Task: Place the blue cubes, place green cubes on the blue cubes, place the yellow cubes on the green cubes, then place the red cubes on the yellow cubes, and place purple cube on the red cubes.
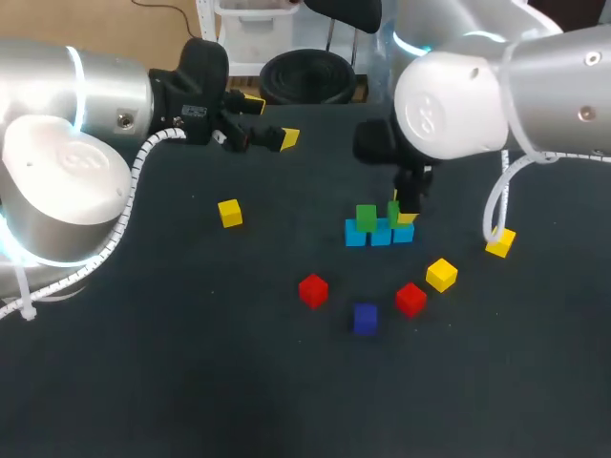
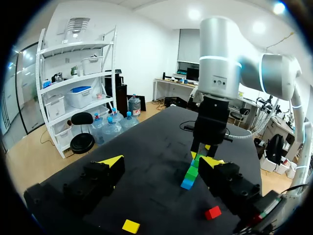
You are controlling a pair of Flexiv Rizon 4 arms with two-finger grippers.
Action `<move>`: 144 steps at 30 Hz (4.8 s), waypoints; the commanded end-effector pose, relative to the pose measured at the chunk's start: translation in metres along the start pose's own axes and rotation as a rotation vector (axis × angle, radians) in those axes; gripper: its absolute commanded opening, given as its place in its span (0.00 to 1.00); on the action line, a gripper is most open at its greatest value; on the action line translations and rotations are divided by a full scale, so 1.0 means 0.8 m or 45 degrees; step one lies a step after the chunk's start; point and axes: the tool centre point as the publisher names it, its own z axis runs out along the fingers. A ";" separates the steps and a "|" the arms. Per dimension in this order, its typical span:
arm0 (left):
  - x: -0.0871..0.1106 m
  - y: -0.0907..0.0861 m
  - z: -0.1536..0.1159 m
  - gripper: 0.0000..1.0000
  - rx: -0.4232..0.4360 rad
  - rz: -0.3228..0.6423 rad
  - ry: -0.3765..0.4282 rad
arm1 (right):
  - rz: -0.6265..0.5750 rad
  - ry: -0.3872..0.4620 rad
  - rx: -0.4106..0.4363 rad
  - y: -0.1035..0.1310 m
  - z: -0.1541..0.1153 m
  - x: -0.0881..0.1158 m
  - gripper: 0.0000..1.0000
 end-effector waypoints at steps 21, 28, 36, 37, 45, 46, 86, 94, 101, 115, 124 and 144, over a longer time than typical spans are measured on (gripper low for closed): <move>0.002 0.001 0.000 1.00 0.001 0.002 -0.009 | -0.023 0.004 -0.019 0.002 0.007 -0.001 0.00; 0.002 0.001 0.000 1.00 0.001 0.002 -0.009 | -0.018 -0.004 -0.014 -0.001 0.006 -0.002 0.00; 0.002 0.001 0.000 1.00 0.001 0.002 -0.009 | -0.021 -0.001 -0.022 -0.002 0.007 -0.002 0.00; 0.002 0.001 0.000 1.00 0.001 0.002 -0.009 | -0.021 -0.001 -0.022 -0.003 0.007 -0.002 0.00; 0.002 0.001 0.000 1.00 0.001 0.002 -0.009 | -0.025 -0.007 -0.017 -0.004 0.007 -0.001 0.42; 0.002 0.001 0.000 1.00 0.001 0.002 -0.009 | -0.025 -0.008 -0.019 -0.004 0.007 -0.001 0.46; 0.002 0.001 0.000 1.00 0.001 0.002 -0.009 | -0.014 -0.018 -0.037 -0.004 0.008 -0.002 0.00; 0.002 0.001 0.000 1.00 0.001 0.002 -0.009 | -0.011 -0.019 -0.034 -0.006 0.007 -0.002 0.00; 0.002 0.001 0.000 1.00 0.001 0.002 -0.009 | -0.012 -0.020 -0.038 -0.006 0.008 -0.001 0.89; 0.002 0.001 0.000 1.00 0.001 0.002 -0.009 | 0.050 -0.083 -0.028 -0.008 -0.019 0.016 1.00; 0.002 0.001 0.000 1.00 0.001 0.002 -0.009 | 0.158 -0.079 0.031 -0.022 -0.031 0.067 1.00; 0.002 0.001 0.000 1.00 0.001 0.002 -0.009 | 0.528 0.013 0.022 0.003 -0.013 0.166 1.00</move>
